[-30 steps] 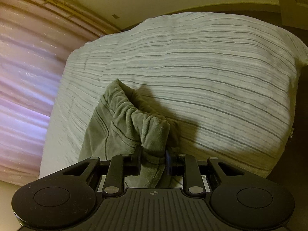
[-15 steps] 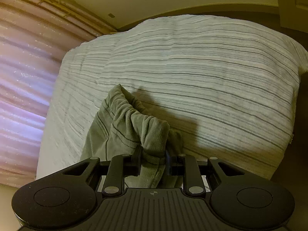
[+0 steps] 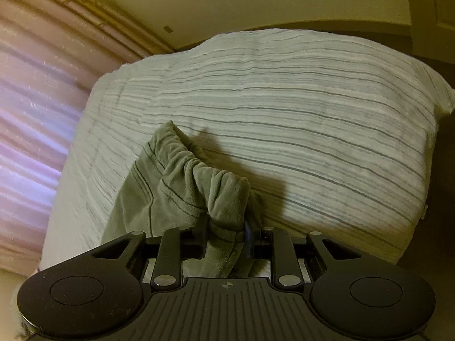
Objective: Fold clothes
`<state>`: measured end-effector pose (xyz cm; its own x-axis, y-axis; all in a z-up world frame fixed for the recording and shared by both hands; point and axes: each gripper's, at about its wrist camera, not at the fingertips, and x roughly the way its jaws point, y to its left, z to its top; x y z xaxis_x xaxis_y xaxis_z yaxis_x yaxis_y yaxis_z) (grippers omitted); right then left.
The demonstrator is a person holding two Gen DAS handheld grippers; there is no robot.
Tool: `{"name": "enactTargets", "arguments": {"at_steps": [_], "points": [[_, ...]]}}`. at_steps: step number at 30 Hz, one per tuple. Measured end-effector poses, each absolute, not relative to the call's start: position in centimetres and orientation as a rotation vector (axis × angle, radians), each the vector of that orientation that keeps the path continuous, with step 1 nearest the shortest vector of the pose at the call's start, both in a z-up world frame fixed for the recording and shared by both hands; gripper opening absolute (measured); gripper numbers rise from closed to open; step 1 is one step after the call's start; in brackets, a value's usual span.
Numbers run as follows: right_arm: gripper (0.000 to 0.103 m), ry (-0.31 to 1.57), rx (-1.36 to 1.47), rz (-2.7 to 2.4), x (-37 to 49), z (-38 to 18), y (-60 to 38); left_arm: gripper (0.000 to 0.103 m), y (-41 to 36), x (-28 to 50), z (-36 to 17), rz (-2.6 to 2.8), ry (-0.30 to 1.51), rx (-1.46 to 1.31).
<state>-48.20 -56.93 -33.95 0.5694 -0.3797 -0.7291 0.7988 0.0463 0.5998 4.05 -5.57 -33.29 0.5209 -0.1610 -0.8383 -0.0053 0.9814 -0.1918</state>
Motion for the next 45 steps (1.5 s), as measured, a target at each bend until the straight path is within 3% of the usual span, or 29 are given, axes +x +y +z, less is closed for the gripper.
{"name": "enactTargets", "arguments": {"at_steps": [1, 2, 3, 9, 14, 17, 21, 25, 26, 27, 28, 29, 30, 32, 33, 38, 40, 42, 45], "points": [[0.039, 0.431, 1.222, -0.938, -48.3, -33.8, -57.0, 0.011, -5.8, 4.2, -33.2, -0.084, 1.030, -0.161], [0.067, 0.445, 1.227, -0.955, -48.6, -33.5, -57.0, 0.011, -6.1, 4.3, -32.9, -0.077, 1.041, -0.142], [0.075, 0.460, 1.210, -0.991, -48.9, -33.0, -56.9, 0.018, -6.3, 4.3, -32.6, -0.079, 1.065, -0.115], [0.075, 0.449, 1.042, -0.952, -50.3, -29.4, -58.0, 0.020, -9.3, 3.3, -29.1, -0.275, 1.194, 0.005], [0.075, 0.457, 0.987, -0.797, -45.2, -29.8, -63.2, 0.024, -18.7, 5.0, -28.4, -0.558, 1.185, 0.077], [0.075, 0.506, 1.002, -0.722, -40.9, -31.3, -66.2, 0.030, -27.2, 6.1, -29.2, -0.756, 1.177, 0.100], [0.075, 0.580, 1.041, -0.638, -37.4, -33.8, -68.6, 0.050, -38.9, 6.7, -30.8, -1.010, 1.249, 0.077], [0.074, 0.602, 1.059, -0.567, -37.2, -35.3, -68.9, 0.053, -46.5, 6.0, -33.6, -1.118, 1.384, 0.132], [0.056, 0.605, 1.045, -0.569, -37.4, -35.5, -68.6, 0.053, -48.0, 5.9, -34.5, -1.131, 1.425, 0.154], [0.034, 0.609, 1.030, -0.572, -37.7, -35.6, -68.4, 0.049, -49.5, 5.7, -35.4, -1.144, 1.466, 0.176], [0.031, 0.611, 1.016, -0.574, -38.0, -35.7, -68.4, 0.042, -50.1, 5.5, -36.0, -1.158, 1.494, 0.169], [0.022, 0.596, 1.021, -0.562, -38.4, -35.7, -68.4, 0.036, -50.3, 5.3, -36.6, -1.172, 1.516, 0.148], [0.018, 0.583, 1.010, -0.562, -38.7, -35.4, -68.1, 0.010, -50.6, 5.2, -37.1, -1.187, 1.537, 0.128], [0.016, 0.564, 0.955, -0.587, -39.1, -34.6, -67.0, 0.000, -50.2, 5.0, -37.3, -1.180, 1.513, 0.075], [0.015, 0.549, 0.946, -0.606, -39.4, -34.6, -66.5, 0.000, -49.4, 4.9, -37.1, -1.186, 1.468, 0.031], [0.017, 0.573, 0.980, -0.757, -39.1, -37.4, -66.0, 0.002, -47.0, 3.2, -37.8, -1.207, 1.288, -0.070], [0.027, 0.618, 0.896, -0.794, -37.7, -36.7, -66.0, 0.003, -47.0, 2.4, -38.3, -1.185, 1.240, -0.029], [0.062, 0.654, 0.785, -0.880, -37.3, -35.5, -65.4, 0.005, -46.5, 2.3, -37.4, -1.159, 1.178, -0.004], [0.065, 0.649, 0.644, -0.962, -38.3, -33.4, -63.7, 0.007, -45.6, 2.1, -36.1, -1.119, 1.085, 0.033]]}}
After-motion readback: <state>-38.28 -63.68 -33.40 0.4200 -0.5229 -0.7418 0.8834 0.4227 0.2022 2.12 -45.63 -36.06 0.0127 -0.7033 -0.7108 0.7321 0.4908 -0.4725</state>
